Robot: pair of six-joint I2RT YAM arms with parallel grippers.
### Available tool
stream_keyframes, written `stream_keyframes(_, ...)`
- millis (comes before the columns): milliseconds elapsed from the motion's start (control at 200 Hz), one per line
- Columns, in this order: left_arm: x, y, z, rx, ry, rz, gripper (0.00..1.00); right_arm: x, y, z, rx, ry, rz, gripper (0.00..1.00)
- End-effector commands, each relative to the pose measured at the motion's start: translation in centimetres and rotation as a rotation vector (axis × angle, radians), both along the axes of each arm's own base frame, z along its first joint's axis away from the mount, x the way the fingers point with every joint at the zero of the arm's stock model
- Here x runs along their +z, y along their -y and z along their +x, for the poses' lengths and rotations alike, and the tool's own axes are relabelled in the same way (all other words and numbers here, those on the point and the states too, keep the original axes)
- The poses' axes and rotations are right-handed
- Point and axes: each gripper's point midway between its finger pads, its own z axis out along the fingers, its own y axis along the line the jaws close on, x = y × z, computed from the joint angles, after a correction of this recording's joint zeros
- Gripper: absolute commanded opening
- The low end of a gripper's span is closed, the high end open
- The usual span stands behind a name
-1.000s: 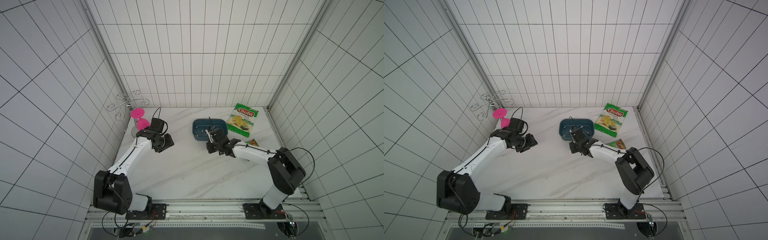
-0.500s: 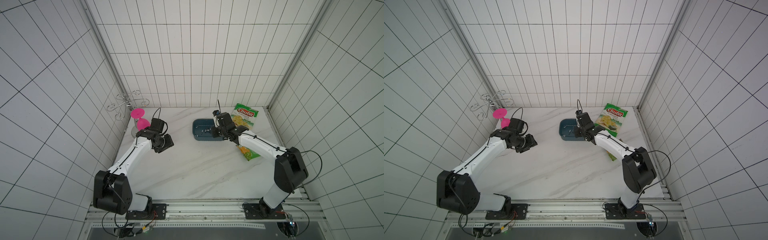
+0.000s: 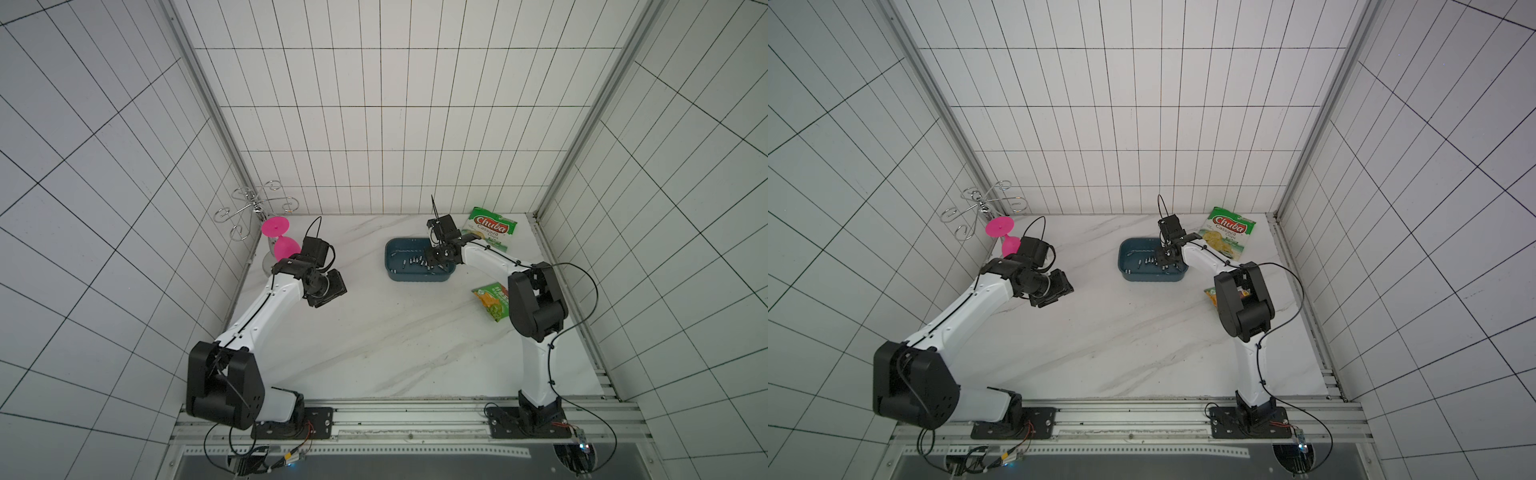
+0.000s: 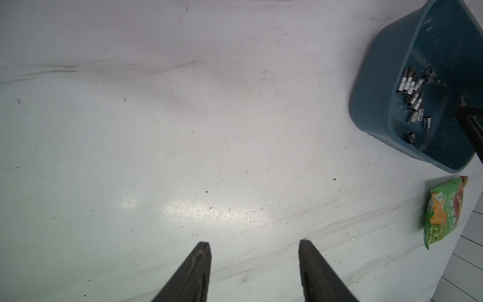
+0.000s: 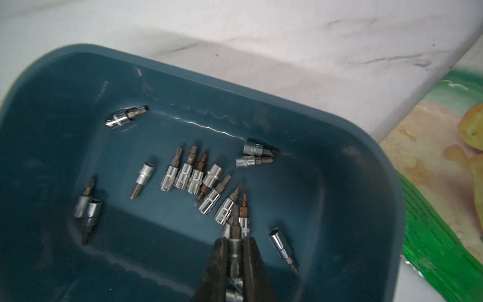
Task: Put the bit on the desktop into the storage box
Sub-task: Place the screwdriver bit in the storage box.
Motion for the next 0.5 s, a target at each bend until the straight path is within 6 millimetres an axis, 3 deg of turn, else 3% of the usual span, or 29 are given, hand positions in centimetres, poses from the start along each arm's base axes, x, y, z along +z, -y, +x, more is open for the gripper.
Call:
stream_keyframes(0,1.1,-0.4,0.1,0.01,0.038,0.008,0.58,-0.8,1.1,0.8,-0.008,-0.017,-0.074,0.0)
stream_keyframes(495,0.9,-0.8,-0.4,0.017,0.035,0.022,0.57,-4.3,2.4,2.0,-0.046,-0.112,-0.158,0.0)
